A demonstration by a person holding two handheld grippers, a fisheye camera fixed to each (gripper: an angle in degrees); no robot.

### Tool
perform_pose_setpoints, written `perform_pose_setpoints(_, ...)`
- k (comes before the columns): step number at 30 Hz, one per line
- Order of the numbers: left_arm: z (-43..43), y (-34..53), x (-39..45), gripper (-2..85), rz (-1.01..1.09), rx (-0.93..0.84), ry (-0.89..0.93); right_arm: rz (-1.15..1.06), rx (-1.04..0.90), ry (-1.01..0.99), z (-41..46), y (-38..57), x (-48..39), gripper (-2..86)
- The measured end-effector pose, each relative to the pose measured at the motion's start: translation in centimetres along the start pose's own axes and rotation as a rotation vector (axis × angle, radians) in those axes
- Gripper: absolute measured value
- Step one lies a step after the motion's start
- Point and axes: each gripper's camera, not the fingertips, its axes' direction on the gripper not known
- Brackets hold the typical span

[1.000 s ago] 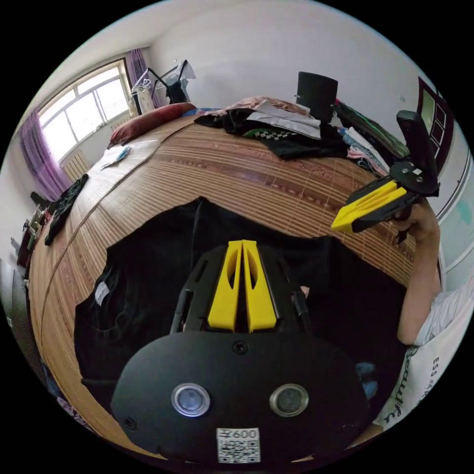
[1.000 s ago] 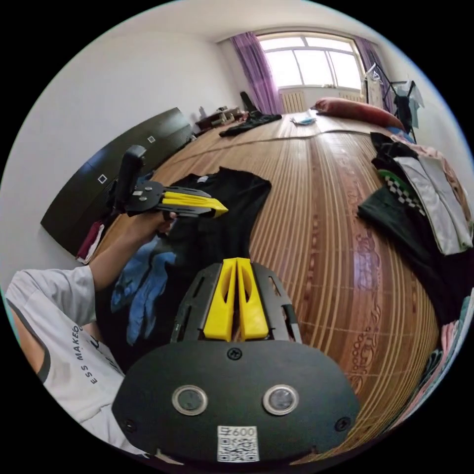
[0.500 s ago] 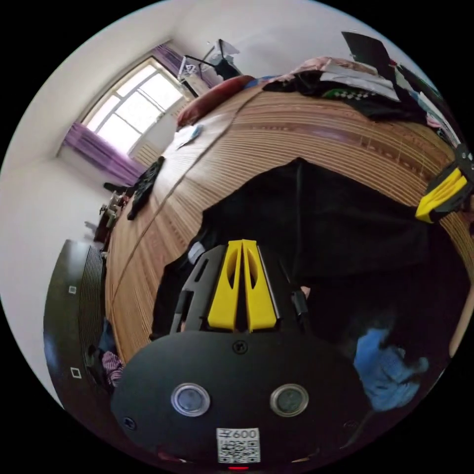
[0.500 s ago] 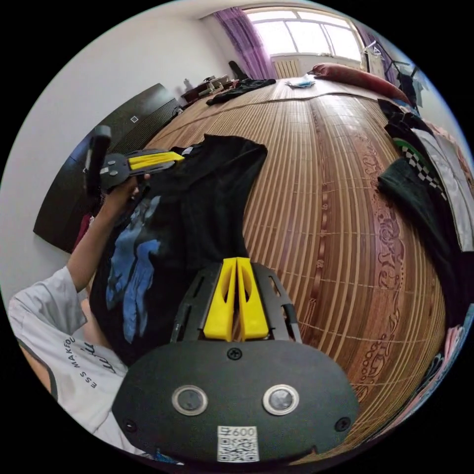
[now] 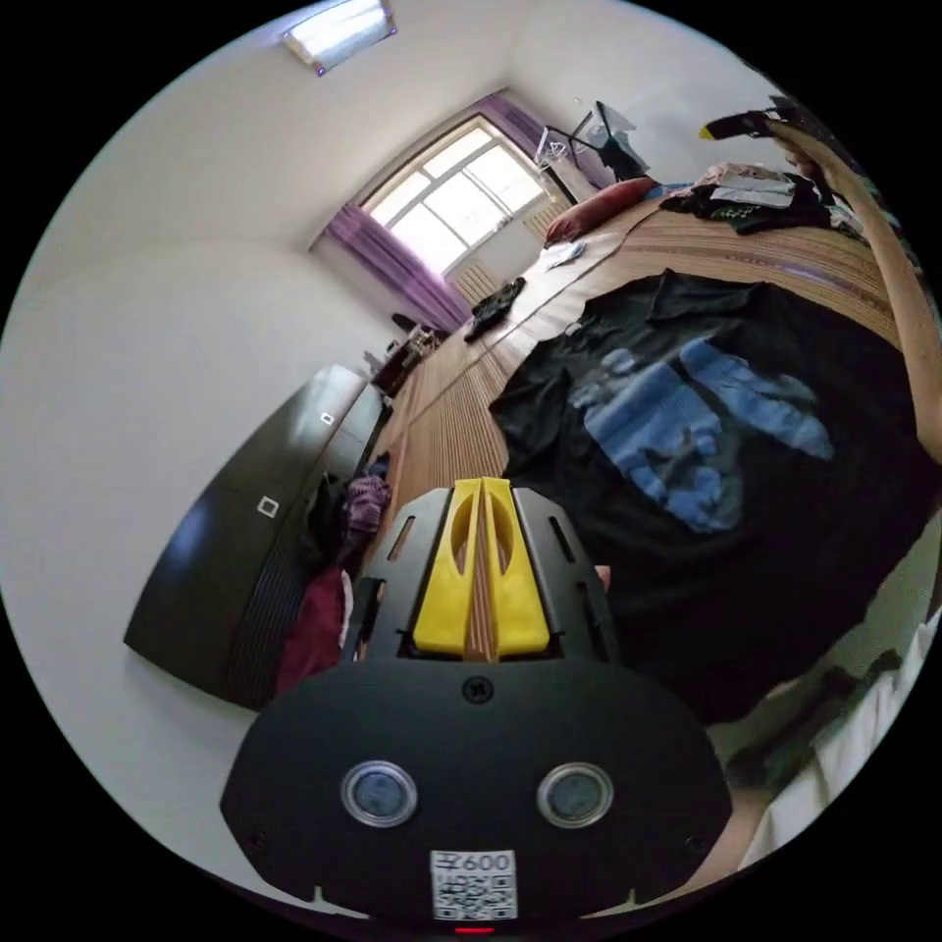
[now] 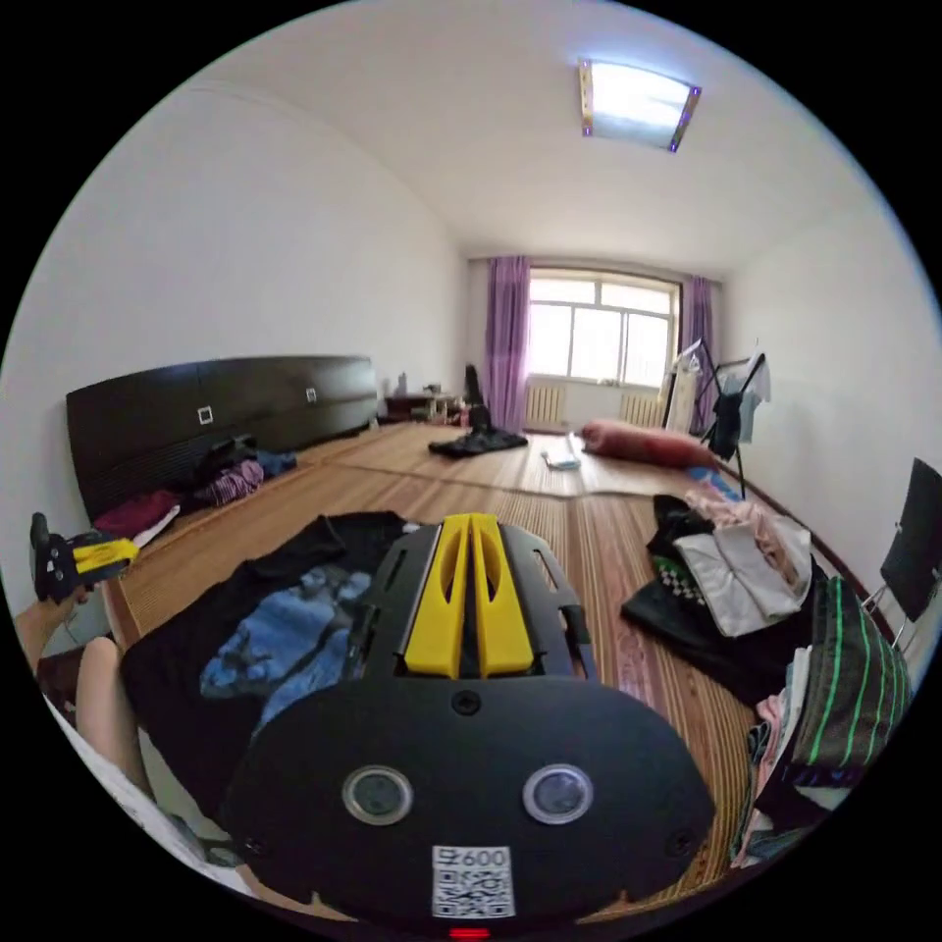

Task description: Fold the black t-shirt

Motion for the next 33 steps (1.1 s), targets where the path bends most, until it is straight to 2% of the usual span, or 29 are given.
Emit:
perform_pose_setpoints(3, -3.6, 1.2, -2.2, 2.0, -0.079, -0.053, 0.184, 0.024, -0.08, -0.118, -2.1, 1.9, -0.8, -0.8)
perform_pose_setpoints(5, -5.7, 1.5, -3.1, 2.8, -0.155, -0.08, 0.331, -0.014, -0.249, -0.248, -2.7, 7.0, -2.4, -0.7)
perform_pose_setpoints(9, -8.8, 2.6, -5.7, 7.6, -0.294, -0.136, 0.431, -0.064, -0.452, -0.16, -5.9, 18.7, -3.1, -0.2)
perform_pose_setpoints(13, -11.0, 6.3, -12.2, 12.4, -0.557, -0.24, 0.67, 0.093, -0.57, -0.076, -12.4, 27.6, 4.4, 4.6)
perform_pose_setpoints(15, -12.0, 7.6, -14.0, 13.8, -0.572, -0.282, 0.766, 0.211, -0.534, -0.137, -15.4, 29.7, 8.6, 7.1)
perform_pose_setpoints(17, -14.6, 8.8, -16.4, 14.5, -0.594, -0.215, 0.847, 0.312, -0.505, -0.251, -17.4, 32.0, 13.4, 9.3)
perform_pose_setpoints(21, -18.4, 8.1, -20.2, 14.9, -0.639, -0.235, 0.918, 0.358, -0.625, -0.338, -16.2, 34.8, 18.5, 10.8)
perform_pose_setpoints(23, -21.1, 6.3, -21.2, 15.1, -0.577, -0.287, 0.912, 0.35, -0.703, -0.334, -14.9, 36.3, 20.7, 11.2)
perform_pose_setpoints(28, -24.1, 4.3, -20.0, 14.7, -0.566, -0.349, 1.069, 0.333, -0.715, -0.33, -14.1, 37.9, 23.4, 9.7)
perform_pose_setpoints(33, -30.1, 2.0, -18.7, 12.7, -0.535, -0.347, 1.05, 0.33, -0.718, -0.353, -15.9, 39.3, 25.3, 7.1)
